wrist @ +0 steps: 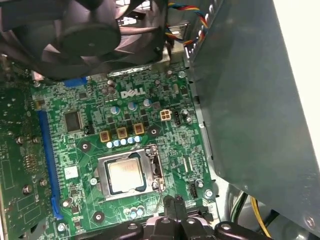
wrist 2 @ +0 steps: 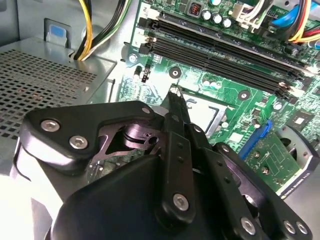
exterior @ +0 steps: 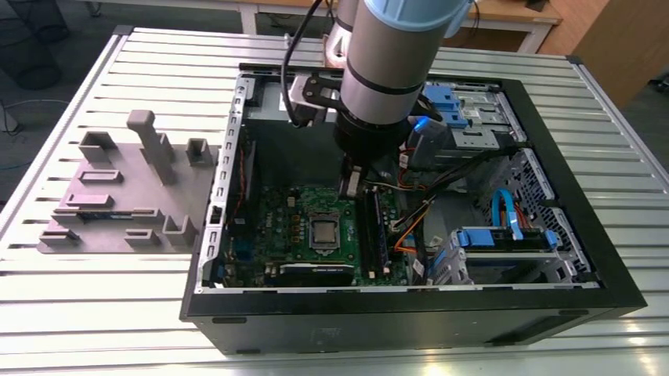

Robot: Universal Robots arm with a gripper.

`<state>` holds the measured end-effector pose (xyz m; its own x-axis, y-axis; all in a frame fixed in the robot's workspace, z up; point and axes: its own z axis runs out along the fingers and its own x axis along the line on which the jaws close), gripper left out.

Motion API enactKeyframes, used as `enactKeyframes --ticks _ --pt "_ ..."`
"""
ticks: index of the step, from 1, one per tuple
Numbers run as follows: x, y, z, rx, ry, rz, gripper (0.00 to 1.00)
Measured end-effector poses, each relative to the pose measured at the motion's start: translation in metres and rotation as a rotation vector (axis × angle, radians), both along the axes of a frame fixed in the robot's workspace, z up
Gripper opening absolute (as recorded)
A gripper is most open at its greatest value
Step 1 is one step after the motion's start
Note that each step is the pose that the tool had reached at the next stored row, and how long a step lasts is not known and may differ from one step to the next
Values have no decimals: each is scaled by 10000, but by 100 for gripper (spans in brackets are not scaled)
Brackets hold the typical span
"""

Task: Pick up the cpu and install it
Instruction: 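Install the first cpu locking lever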

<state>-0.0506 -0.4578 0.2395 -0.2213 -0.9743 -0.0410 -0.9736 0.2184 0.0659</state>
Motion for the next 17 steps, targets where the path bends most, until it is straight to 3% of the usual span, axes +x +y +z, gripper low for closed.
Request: enactKeyframes --ticks 6,13,17 --pt "0 -29 -1 0 0 14 10" --pt "0 -32 -6 -2 0 14 10" --pt "0 -50 -10 -34 6 20 10"
